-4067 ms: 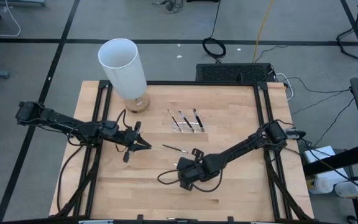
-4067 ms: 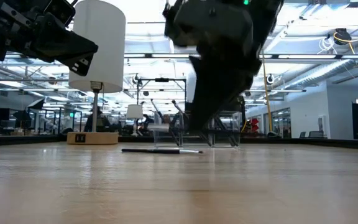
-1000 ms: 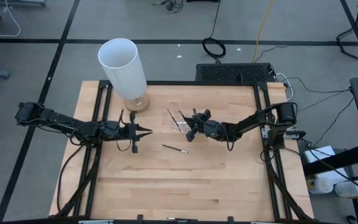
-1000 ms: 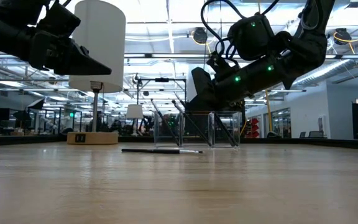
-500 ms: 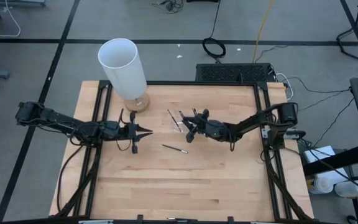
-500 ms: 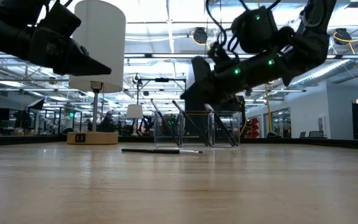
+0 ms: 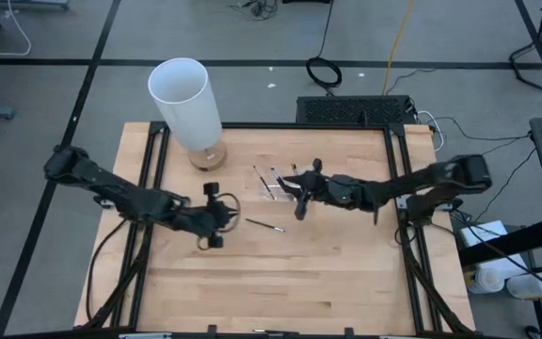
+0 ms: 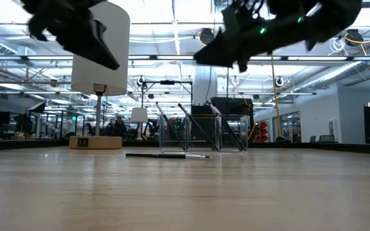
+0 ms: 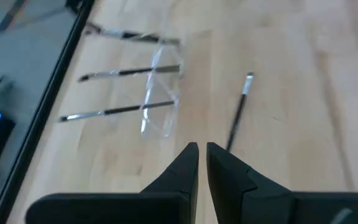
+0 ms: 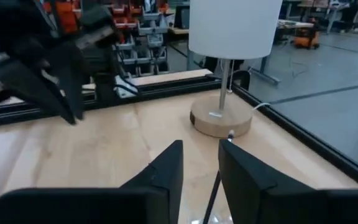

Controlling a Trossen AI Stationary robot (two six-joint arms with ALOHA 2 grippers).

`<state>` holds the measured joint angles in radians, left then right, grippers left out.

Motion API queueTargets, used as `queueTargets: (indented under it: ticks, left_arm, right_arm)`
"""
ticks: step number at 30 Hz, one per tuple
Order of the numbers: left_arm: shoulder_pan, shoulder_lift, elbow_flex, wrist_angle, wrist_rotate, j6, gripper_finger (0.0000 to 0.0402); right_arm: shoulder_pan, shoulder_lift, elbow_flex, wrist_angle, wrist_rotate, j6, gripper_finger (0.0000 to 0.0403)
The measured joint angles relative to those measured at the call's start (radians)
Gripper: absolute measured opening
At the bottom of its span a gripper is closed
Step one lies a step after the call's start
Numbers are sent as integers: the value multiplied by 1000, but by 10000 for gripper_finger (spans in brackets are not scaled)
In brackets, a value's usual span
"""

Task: Put items in baskets/containers
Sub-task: Put the black eyeshadow brush into the transparent organizer

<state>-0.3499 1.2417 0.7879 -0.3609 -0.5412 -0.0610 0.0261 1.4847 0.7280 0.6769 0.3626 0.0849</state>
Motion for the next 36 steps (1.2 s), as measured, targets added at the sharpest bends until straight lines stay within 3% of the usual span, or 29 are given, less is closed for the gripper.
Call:
queueTargets:
  ticks: [3,7,9,15,19,23,30,36]
  left_arm:
    - [0,123,93,-57,-19,-84,42]
    - [2,298,171,-29,48,-41,42]
    - [2,380,214,-5,53,-14,47]
    - [19,560,388,-99,180,41,116]
    - [59,614,482,-221,280,128,180]
    - [136,631,522,-274,450,148,218]
    - [257,643,525,-219,501,137,227]
    - [265,704,526,-140,539,208,228]
  right_arm:
    - [33,-101,0,-149,0,-2,69]
    - [114,-194,0,-329,14,16,14]
    - [169,-213,0,-384,61,18,7]
    - [264,-259,-1,-415,109,30,8]
    - [293,-281,-1,-433,108,16,1]
    - [297,-299,-1,-444,113,-13,2]
    - [297,-300,-1,-452,125,-53,4]
    - [296,-300,-1,-502,258,-56,4]
